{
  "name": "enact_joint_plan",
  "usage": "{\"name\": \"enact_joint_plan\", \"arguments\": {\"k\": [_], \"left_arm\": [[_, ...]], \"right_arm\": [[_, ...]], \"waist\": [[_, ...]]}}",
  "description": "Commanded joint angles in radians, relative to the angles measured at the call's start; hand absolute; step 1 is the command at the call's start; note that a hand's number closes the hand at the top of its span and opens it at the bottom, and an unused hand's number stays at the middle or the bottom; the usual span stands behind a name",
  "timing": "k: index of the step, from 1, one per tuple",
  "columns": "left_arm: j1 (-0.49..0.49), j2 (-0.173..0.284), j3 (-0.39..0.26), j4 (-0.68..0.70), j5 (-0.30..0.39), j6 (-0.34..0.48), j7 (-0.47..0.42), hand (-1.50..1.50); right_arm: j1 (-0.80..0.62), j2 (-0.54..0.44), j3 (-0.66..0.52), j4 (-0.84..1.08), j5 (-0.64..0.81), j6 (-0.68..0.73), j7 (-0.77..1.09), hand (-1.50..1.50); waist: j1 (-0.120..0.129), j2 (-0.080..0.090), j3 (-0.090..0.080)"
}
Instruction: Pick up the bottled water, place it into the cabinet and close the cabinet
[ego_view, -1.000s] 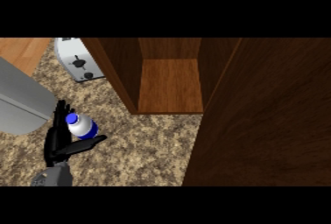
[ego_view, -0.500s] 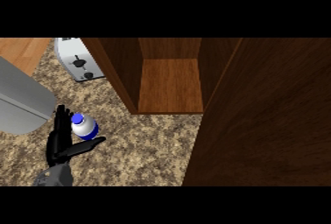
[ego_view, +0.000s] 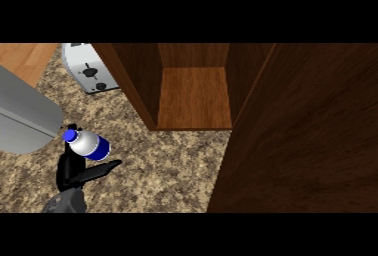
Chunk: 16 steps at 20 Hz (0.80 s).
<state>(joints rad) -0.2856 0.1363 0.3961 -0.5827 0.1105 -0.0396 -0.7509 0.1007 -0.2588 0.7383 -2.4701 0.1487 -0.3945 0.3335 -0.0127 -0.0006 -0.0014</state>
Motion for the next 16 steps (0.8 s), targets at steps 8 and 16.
{"name": "enact_joint_plan", "arguments": {"k": [8,16], "left_arm": [[-0.052,0.016,0.016,0.075,0.067,-0.114,-0.055,1.5],[-0.091,0.025,0.032,0.177,0.103,-0.195,-0.126,1.5]], "right_arm": [[0.003,-0.028,0.001,-0.128,0.113,-0.036,0.095,-1.5],[0.03,-0.071,0.013,-0.112,0.086,-0.033,0.022,-1.5]], "waist": [[0.005,-0.002,0.0],[0.0,0.001,0.0]]}}
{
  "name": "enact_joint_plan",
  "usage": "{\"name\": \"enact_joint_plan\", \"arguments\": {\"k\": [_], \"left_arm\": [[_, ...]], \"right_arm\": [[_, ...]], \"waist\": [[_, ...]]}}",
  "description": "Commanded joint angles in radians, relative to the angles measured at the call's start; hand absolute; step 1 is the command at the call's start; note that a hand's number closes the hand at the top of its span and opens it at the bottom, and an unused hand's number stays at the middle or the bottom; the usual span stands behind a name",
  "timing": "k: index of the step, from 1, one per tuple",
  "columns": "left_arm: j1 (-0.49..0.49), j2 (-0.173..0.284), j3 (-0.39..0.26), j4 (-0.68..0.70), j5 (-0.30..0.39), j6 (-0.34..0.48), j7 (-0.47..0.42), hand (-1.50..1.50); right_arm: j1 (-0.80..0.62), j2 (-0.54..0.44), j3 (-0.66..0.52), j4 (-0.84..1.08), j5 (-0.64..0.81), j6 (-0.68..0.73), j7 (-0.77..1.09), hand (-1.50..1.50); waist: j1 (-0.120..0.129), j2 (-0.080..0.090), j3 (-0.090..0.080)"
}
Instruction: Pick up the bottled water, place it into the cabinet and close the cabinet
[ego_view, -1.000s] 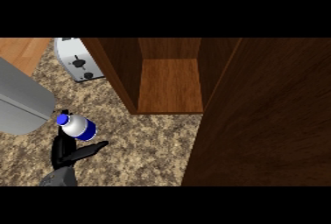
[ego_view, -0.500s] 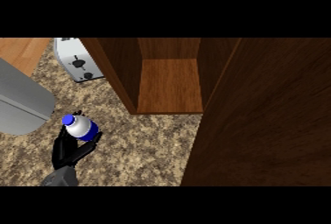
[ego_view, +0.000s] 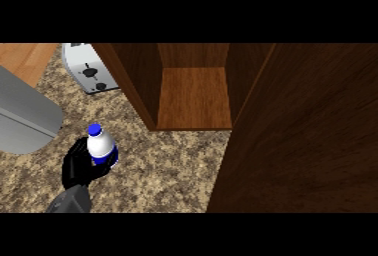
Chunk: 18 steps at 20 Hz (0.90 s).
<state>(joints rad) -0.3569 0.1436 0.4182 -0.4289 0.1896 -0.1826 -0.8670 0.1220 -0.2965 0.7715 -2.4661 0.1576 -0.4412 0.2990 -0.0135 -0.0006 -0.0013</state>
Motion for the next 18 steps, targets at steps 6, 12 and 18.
{"name": "enact_joint_plan", "arguments": {"k": [6,12,18], "left_arm": [[0.035,-0.087,-0.132,-0.08,-0.053,-0.093,0.007,1.5],[0.15,-0.141,-0.227,-0.268,-0.009,-0.055,0.025,1.5],[0.164,-0.143,-0.28,-0.469,0.008,0.002,0.203,1.5]], "right_arm": [[-0.015,-0.023,-0.013,-0.075,0.054,0.008,0.063,-1.5],[-0.024,-0.02,-0.013,-0.069,0.062,0.007,0.036,-1.5],[-0.02,-0.047,-0.011,-0.13,0.108,-0.011,0.114,-1.5]], "waist": [[0.011,-0.005,0.001],[0.017,-0.006,0.002],[0.012,-0.006,0.001]]}}
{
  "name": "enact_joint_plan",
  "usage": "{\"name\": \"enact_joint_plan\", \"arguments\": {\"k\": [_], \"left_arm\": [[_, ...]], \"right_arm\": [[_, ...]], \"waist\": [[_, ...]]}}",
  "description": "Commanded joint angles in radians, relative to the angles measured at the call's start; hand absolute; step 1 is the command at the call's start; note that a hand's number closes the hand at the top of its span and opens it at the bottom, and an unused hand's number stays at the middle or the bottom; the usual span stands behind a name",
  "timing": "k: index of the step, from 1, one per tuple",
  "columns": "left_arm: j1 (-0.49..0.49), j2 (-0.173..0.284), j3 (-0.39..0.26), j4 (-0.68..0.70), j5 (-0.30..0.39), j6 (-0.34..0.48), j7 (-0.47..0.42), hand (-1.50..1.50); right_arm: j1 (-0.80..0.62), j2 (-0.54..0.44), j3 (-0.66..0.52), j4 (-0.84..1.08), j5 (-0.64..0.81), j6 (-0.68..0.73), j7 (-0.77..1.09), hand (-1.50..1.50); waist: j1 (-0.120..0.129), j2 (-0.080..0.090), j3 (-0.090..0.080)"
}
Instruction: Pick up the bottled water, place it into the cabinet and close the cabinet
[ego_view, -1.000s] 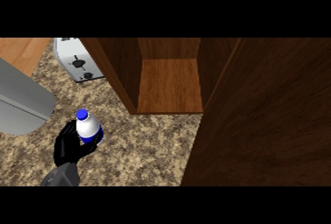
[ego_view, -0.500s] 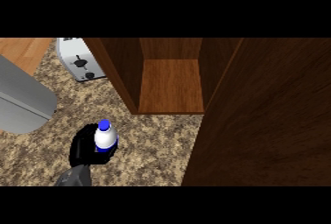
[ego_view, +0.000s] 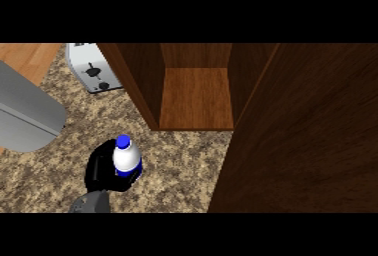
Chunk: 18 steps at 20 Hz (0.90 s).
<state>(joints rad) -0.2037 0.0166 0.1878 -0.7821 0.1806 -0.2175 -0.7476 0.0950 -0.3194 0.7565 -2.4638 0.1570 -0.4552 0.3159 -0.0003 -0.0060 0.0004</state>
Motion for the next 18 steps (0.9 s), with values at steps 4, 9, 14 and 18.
{"name": "enact_joint_plan", "arguments": {"k": [4,9,14,18], "left_arm": [[0.102,-0.016,-0.184,-0.258,0.142,0.038,0.175,1.5],[0.201,-0.016,-0.353,-0.496,0.206,0.199,0.285,1.5],[0.135,-0.017,-0.314,-0.611,0.152,0.242,0.386,1.5],[0.078,-0.017,-0.414,-0.649,0.16,0.384,0.41,1.5]], "right_arm": [[0.056,-0.023,0.09,-0.115,0.125,-0.014,0.037,-1.5],[0.035,-0.027,0.028,-0.083,0.08,-0.014,0.009,-1.5],[-0.042,-0.002,0.03,-0.144,0.111,-0.015,0.164,-1.5],[0.056,-0.04,0.089,-0.121,0.123,-0.037,0.01,-1.5]], "waist": [[-0.005,-0.003,0.0],[-0.002,-0.001,0.0],[-0.003,0.002,-0.002],[-0.014,0.001,-0.001]]}}
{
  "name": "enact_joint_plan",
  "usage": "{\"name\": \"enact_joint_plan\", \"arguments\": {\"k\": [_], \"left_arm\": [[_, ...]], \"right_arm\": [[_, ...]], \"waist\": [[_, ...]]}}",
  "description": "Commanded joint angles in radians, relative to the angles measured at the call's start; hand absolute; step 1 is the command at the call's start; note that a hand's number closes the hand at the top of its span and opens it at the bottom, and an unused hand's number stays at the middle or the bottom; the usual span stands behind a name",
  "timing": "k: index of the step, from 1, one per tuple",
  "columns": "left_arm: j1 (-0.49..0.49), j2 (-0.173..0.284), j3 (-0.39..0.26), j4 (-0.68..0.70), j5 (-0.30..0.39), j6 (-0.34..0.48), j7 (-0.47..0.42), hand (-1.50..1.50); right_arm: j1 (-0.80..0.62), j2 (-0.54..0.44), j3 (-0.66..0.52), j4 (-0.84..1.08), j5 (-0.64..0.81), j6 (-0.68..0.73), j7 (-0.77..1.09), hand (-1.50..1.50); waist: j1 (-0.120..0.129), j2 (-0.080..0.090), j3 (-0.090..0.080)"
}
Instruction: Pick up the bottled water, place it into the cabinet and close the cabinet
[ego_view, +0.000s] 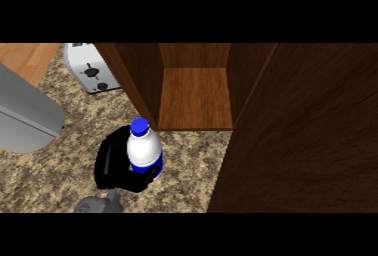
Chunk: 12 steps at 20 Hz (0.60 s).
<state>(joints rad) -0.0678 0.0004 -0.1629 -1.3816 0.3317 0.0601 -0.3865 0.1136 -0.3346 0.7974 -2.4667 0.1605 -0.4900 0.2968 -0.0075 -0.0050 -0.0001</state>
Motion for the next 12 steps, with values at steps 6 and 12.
{"name": "enact_joint_plan", "arguments": {"k": [6,12], "left_arm": [[-0.126,0.0,-0.167,-0.103,0.012,0.241,0.138,1.5],[-0.288,0.0,-0.19,-0.05,0.011,0.366,0.18,1.5]], "right_arm": [[0.037,-0.026,0.027,-0.069,0.086,0.012,-0.002,-1.5],[-0.01,0.025,0.041,-0.033,0.111,0.001,0.02,-1.5]], "waist": [[-0.003,0.002,0.0],[-0.001,0.003,0.0]]}}
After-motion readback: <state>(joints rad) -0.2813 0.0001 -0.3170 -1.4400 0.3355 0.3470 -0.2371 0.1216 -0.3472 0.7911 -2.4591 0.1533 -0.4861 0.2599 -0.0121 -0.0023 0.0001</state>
